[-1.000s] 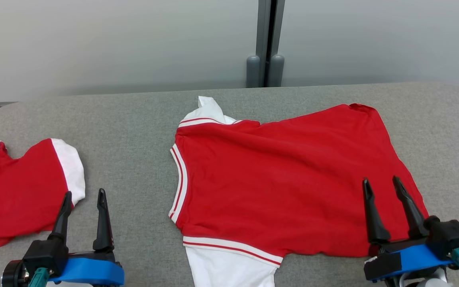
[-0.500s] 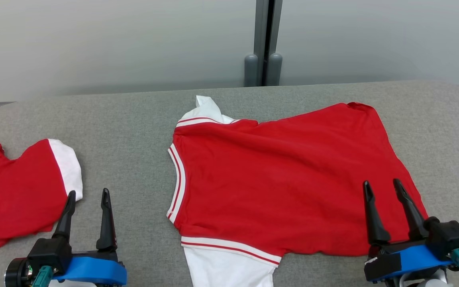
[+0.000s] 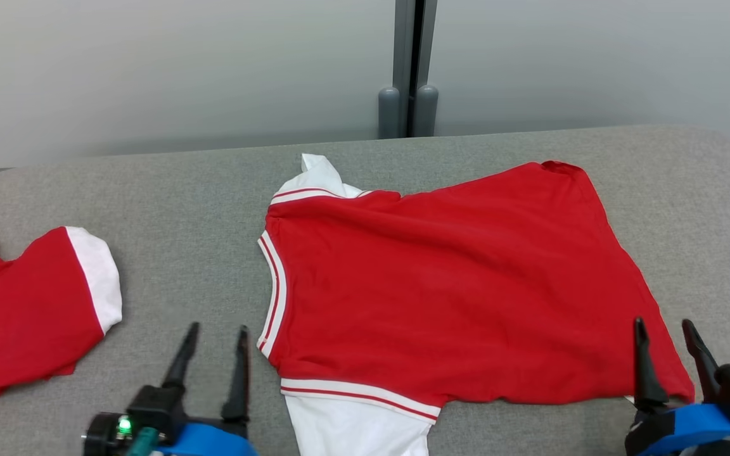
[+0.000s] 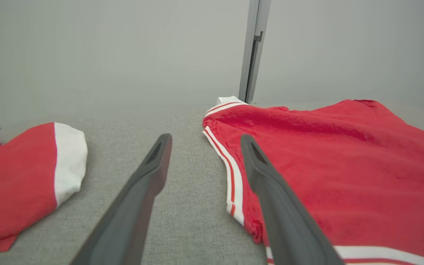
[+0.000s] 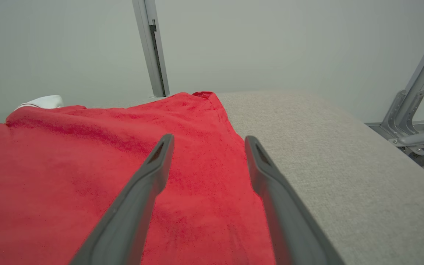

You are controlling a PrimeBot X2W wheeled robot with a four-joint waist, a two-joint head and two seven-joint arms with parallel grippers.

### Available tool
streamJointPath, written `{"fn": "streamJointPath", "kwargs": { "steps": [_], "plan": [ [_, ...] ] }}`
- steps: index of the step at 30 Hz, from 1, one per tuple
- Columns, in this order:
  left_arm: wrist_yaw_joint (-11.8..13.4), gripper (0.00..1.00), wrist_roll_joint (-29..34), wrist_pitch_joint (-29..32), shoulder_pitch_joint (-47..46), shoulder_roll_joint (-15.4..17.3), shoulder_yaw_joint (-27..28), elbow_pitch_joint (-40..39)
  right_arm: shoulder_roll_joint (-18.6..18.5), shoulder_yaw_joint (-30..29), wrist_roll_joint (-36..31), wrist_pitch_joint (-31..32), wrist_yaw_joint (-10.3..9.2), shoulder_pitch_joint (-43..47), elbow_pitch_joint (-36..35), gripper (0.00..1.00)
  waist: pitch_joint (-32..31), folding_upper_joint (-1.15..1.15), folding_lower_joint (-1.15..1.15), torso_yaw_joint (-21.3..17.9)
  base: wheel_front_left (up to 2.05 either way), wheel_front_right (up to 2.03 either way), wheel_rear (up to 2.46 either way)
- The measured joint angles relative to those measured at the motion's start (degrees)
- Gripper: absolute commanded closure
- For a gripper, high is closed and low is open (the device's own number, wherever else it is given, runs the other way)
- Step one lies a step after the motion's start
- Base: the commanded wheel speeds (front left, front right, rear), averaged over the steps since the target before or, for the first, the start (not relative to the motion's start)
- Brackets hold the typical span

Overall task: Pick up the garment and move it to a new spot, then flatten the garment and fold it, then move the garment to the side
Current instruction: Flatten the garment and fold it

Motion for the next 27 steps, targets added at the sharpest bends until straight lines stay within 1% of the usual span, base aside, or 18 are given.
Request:
{"fn": "streamJointPath", "kwargs": {
  "steps": [6, 10, 11, 17, 21, 25, 27],
  "plan": [
    [-0.02, 0.0, -1.89, 0.01, 0.63, 1.44, -8.71, 4.72, -0.4, -4.53, -2.02, 0.0, 0.01, -1.29, 6.56, 0.0, 0.12, 0.0, 0.0, -0.51, 0.0, 0.0, 0.0],
    [-0.03, 0.0, -3.07, 0.42, 1.43, 2.7, -12.49, 7.17, -0.69, -5.94, -2.47, 0.01, 0.0, -1.77, 9.58, 0.0, 0.09, 0.0, 0.0, -0.78, 0.0, 0.0, 0.0],
    [-0.03, 0.0, -3.83, 0.79, 1.83, 3.52, -13.74, 7.99, -1.0, -6.38, -2.82, 0.0, 0.0, -2.16, 11.38, 0.0, 0.1, 0.0, 0.0, -0.91, 0.0, 0.0, 0.0],
    [-0.03, 0.0, -6.42, 3.07, 2.55, 5.36, -18.01, 9.89, -1.53, -7.28, -3.2, 0.01, 0.0, -3.26, 16.83, 0.0, 0.21, 0.0, 0.0, -1.0, 0.0, 0.0, 0.0],
    [-0.04, 0.0, -8.16, 4.77, 2.56, 5.71, -21.0, 10.5, -1.9, -7.68, -3.26, 0.01, 0.0, -4.29, 19.7, 0.0, 0.65, 0.0, 0.0, -0.9, 0.0, 0.0, 0.0],
    [-0.04, 0.0, -9.91, 5.39, 2.48, 6.64, -22.76, 10.85, -2.2, -7.92, -3.26, 0.01, 0.01, -5.43, 22.05, 0.0, 0.88, 0.0, 0.0, -0.91, 0.0, 0.0, 0.0],
    [-0.04, 0.0, -10.72, 5.94, 2.36, 6.94, -23.84, 11.04, -2.52, -7.9, -3.26, 0.0, 0.01, -5.95, 24.29, 0.0, 0.86, 0.0, 0.0, -0.97, 0.0, 0.0, 0.0]
  ]
}}
